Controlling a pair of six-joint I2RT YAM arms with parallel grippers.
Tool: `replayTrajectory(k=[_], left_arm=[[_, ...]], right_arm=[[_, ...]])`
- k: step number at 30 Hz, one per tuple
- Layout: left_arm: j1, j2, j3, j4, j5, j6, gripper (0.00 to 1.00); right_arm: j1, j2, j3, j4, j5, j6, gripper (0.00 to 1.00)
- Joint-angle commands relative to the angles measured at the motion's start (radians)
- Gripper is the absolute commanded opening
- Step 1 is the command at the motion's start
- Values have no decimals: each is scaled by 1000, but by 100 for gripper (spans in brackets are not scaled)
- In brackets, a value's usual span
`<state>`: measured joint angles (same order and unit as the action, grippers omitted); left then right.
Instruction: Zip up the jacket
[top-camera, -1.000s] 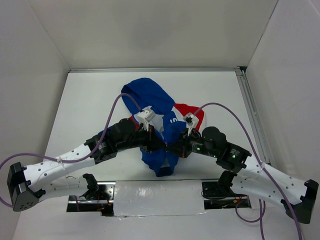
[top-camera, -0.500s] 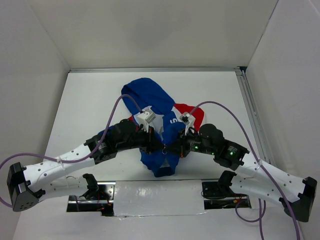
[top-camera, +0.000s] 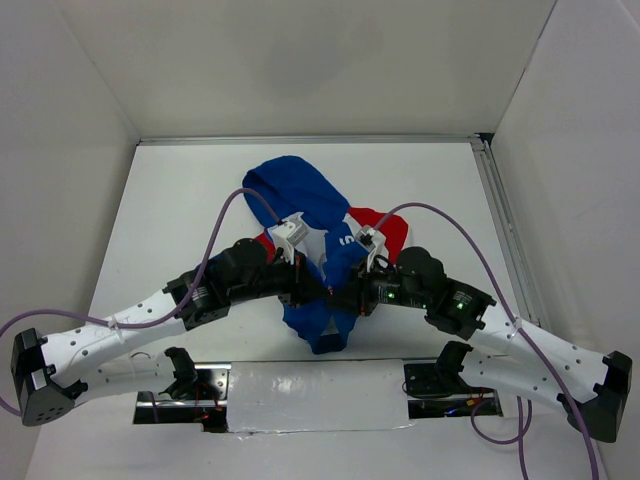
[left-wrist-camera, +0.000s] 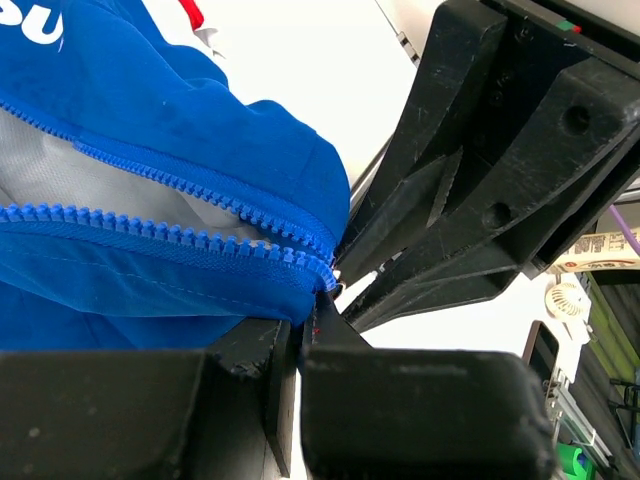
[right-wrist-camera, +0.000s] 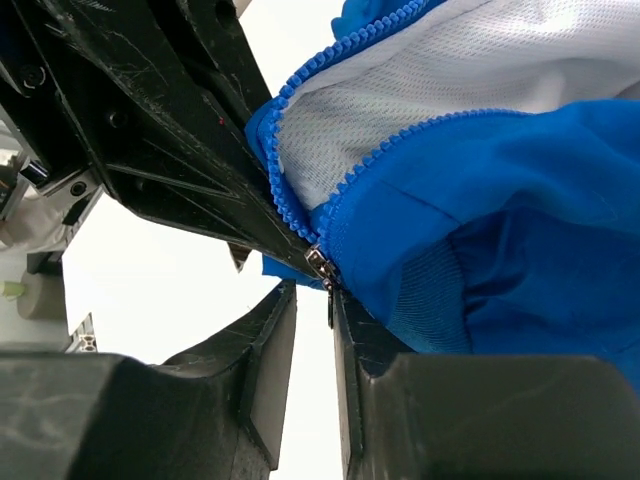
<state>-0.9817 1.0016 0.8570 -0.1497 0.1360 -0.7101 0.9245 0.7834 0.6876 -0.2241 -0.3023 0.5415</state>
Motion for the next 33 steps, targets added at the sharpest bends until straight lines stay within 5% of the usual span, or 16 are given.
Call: replayTrajectory(k=[1,5,17,33], left_arm=[[-6,-27,19,84,31,-2,0],[-5,-29,16,82,19,1,0],[-5,25,-41,32,-15,-57,0],[-21,54,-130,29,48,-120,0]], right_arm=[[-1,2,4,71,-12,-6,28],[-1,19,10,65,-5,3,0],[-84,-1,108,-24,-83,129,0],[-306,109,110,207,-315,486,0]])
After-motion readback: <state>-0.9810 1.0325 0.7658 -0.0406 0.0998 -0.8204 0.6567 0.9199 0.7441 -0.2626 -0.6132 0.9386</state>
